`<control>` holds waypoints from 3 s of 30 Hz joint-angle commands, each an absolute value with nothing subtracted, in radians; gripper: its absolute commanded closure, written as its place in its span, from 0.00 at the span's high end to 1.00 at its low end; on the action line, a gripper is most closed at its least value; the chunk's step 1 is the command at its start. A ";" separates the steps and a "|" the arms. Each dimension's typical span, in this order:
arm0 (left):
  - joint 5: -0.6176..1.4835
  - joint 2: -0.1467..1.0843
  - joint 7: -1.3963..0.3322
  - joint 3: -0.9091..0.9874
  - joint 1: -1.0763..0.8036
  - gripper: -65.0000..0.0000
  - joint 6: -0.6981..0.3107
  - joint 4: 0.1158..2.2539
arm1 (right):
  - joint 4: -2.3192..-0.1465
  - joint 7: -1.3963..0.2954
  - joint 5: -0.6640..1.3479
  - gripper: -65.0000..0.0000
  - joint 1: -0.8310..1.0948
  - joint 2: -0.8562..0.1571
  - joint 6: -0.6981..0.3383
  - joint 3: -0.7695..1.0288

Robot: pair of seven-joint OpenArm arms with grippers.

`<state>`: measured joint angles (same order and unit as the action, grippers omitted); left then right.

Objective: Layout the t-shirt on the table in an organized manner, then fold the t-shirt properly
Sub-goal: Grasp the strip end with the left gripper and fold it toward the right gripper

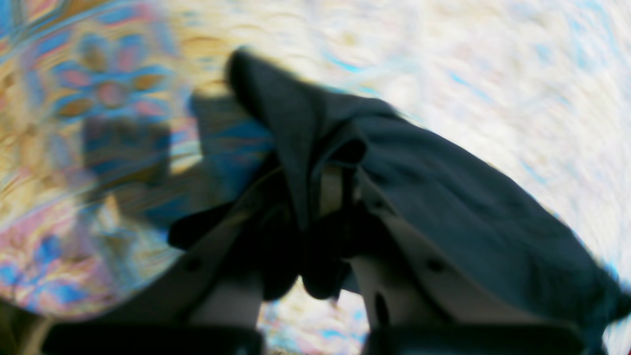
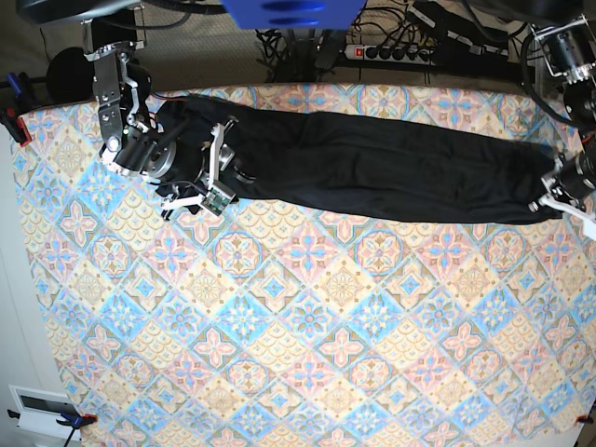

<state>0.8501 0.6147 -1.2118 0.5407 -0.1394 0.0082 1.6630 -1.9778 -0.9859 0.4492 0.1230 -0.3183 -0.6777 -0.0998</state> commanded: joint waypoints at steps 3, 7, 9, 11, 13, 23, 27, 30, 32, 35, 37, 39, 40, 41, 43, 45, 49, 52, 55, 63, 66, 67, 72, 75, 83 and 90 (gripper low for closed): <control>0.897 0.591 -1.218 0.493 -0.176 0.00 0.001 1.839 | -1.995 -0.964 0.460 0.37 0.111 -0.328 -0.677 -0.091; 0.897 0.501 -1.264 0.449 -0.202 0.00 0.001 1.960 | -1.995 -0.964 0.460 0.37 0.111 -0.328 -0.677 -0.091; 0.898 0.453 -1.279 0.433 -0.202 0.00 0.001 1.972 | -1.995 -0.964 0.460 0.37 0.111 -0.328 -0.677 -0.091; 0.898 0.403 -1.282 0.414 -0.200 0.00 0.001 1.972 | -1.995 -0.964 0.460 0.37 0.111 -0.328 -0.677 -0.091; 0.898 0.357 -1.280 0.377 -0.194 0.00 0.001 1.972 | -1.995 -0.964 0.460 0.37 0.111 -0.328 -0.677 -0.091; 0.811 0.154 -1.274 0.255 -0.151 0.00 0.002 1.969 | -1.995 -0.964 0.460 0.37 0.111 -0.329 -0.677 -0.062; 0.723 0.122 -1.274 0.174 -0.134 0.00 0.002 1.919 | -1.995 -0.964 0.460 0.37 0.111 -0.329 -0.677 -0.062; 0.702 0.125 -1.274 0.143 -0.117 0.04 0.004 1.883 | -1.995 -0.964 0.460 0.37 0.111 -0.329 -0.677 -0.062; 0.707 0.128 -1.276 0.139 -0.113 0.11 0.004 1.876 | -1.995 -0.964 0.460 0.37 0.111 -0.329 -0.677 -0.062; 0.730 0.130 -1.280 0.139 -0.119 0.27 0.002 1.906 | -1.995 -0.964 0.460 0.37 0.111 -0.329 -0.677 -0.062; 0.789 0.162 -1.280 0.143 -0.120 0.38 0.002 1.929 | -1.995 -0.964 0.460 0.37 0.111 -0.329 -0.677 -0.062; 0.860 0.188 -1.280 0.162 -0.120 0.47 0.001 1.940 | -1.995 -0.964 0.460 0.37 0.113 -0.329 -0.677 -0.062; 0.894 0.196 -1.280 0.197 -0.128 0.50 0.001 1.942 | -1.995 -0.964 0.460 0.37 0.113 -0.329 -0.677 -0.062; 0.932 0.200 -1.280 0.242 -0.137 0.52 0.001 1.942 | -1.995 -0.964 0.460 0.37 0.113 -0.329 -0.677 -0.062; 1.020 0.240 -1.280 0.337 -0.150 0.52 0.001 1.940 | -1.997 -0.964 0.460 0.37 0.116 -0.329 -0.677 -0.062; 1.067 0.283 -1.280 0.406 -0.150 0.51 0.001 1.936 | -1.997 -0.964 0.460 0.37 0.116 -0.329 -0.677 -0.062; 1.079 0.361 -1.280 0.463 -0.150 0.50 0.001 1.934 | -1.997 -0.964 0.460 0.37 0.113 -0.329 -0.677 -0.062; 1.063 0.383 -1.280 0.466 -0.145 0.50 0.004 1.911 | -1.997 -0.964 0.460 0.37 0.113 -0.329 -0.677 -0.065; 0.992 0.386 -1.279 0.464 -0.142 0.50 0.004 1.845 | -1.995 -0.964 0.460 0.37 0.113 -0.329 -0.677 -0.067; 0.817 0.380 -1.274 0.277 -0.114 0.50 0.004 1.834 | -1.995 -0.964 0.460 0.37 0.113 -0.329 -0.677 -0.068; 0.720 0.360 -1.274 0.213 -0.099 0.47 0.005 1.834 | -1.995 -0.964 0.460 0.37 0.113 -0.329 -0.677 -0.065; 0.700 0.358 -1.274 0.197 -0.099 0.44 0.005 1.834 | -1.995 -0.964 0.460 0.37 0.113 -0.329 -0.677 -0.064; 0.713 0.357 -1.273 0.163 -0.097 0.06 -0.001 1.848 | -1.995 -0.964 0.460 0.37 0.113 -0.329 -0.677 -0.062; 0.771 0.346 -1.273 0.163 -0.099 0.00 -0.001 1.885 | -1.995 -0.964 0.460 0.37 0.114 -0.329 -0.677 -0.062; 0.954 0.308 -1.280 0.166 -0.101 0.00 -0.001 1.936 | -1.995 -0.964 0.460 0.37 0.113 -0.329 -0.677 -0.062; 1.081 0.225 -1.310 0.159 -0.102 0.00 -0.001 1.929 | -1.995 -0.964 0.460 0.37 0.113 -0.329 -0.677 -0.041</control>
